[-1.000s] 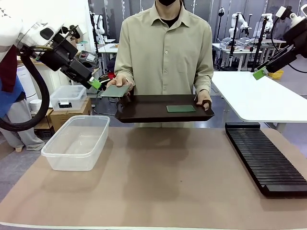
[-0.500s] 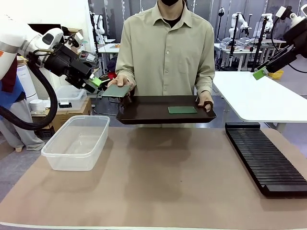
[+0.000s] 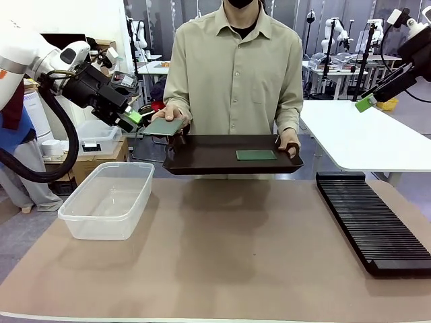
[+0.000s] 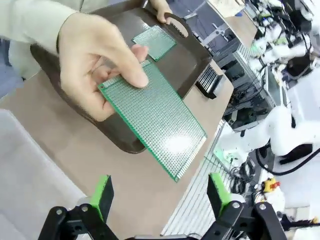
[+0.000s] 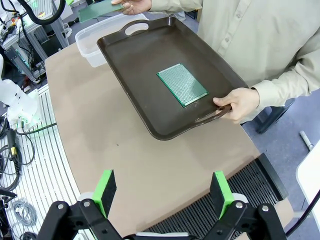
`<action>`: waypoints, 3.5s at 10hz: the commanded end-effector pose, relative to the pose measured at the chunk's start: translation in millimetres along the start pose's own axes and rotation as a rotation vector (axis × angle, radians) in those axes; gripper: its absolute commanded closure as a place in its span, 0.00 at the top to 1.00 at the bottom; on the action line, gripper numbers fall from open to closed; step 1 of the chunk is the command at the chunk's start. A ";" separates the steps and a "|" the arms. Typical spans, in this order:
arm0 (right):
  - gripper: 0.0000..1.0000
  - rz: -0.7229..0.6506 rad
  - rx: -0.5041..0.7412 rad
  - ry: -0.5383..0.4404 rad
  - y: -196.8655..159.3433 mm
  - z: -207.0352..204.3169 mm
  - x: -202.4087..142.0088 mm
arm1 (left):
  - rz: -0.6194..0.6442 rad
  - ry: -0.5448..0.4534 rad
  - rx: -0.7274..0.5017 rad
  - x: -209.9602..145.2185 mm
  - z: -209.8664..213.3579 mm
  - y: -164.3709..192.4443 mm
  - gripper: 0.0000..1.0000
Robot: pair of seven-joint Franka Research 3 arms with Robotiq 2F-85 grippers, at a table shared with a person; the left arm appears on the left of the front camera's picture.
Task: Sort PCBs into racks and boxes based on the side picked up.
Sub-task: Pick up the Blank PCB handed by the Human, then if the short side of the Blank PCB is picked up, insert it into the PCB Rack ; if the long side is picked up, place it in the Organizing box.
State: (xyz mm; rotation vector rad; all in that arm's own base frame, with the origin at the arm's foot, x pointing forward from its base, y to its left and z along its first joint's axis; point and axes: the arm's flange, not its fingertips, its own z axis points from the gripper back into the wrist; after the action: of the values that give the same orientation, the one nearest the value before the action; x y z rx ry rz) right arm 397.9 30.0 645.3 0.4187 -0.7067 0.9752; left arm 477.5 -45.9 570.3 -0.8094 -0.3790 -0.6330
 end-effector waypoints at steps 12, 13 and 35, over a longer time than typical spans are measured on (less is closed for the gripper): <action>1.00 0.002 0.011 -0.005 0.0 -1.1 0.0 | 0.631 -0.097 -0.394 28.8 -42.7 67.4 1.00; 1.00 0.002 0.011 -0.005 0.0 -1.1 0.0 | 0.624 -0.099 -0.430 27.2 -43.6 64.5 1.00; 1.00 0.002 0.011 -0.005 0.0 -1.1 0.0 | 0.610 -0.190 -0.395 10.8 -30.7 51.6 0.00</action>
State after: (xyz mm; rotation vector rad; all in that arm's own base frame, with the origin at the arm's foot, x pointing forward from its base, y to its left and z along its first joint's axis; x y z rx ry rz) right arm 397.9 29.8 645.3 0.4181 -0.7067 0.9747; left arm 528.0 -42.2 528.9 -1.2879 -0.1154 -0.0923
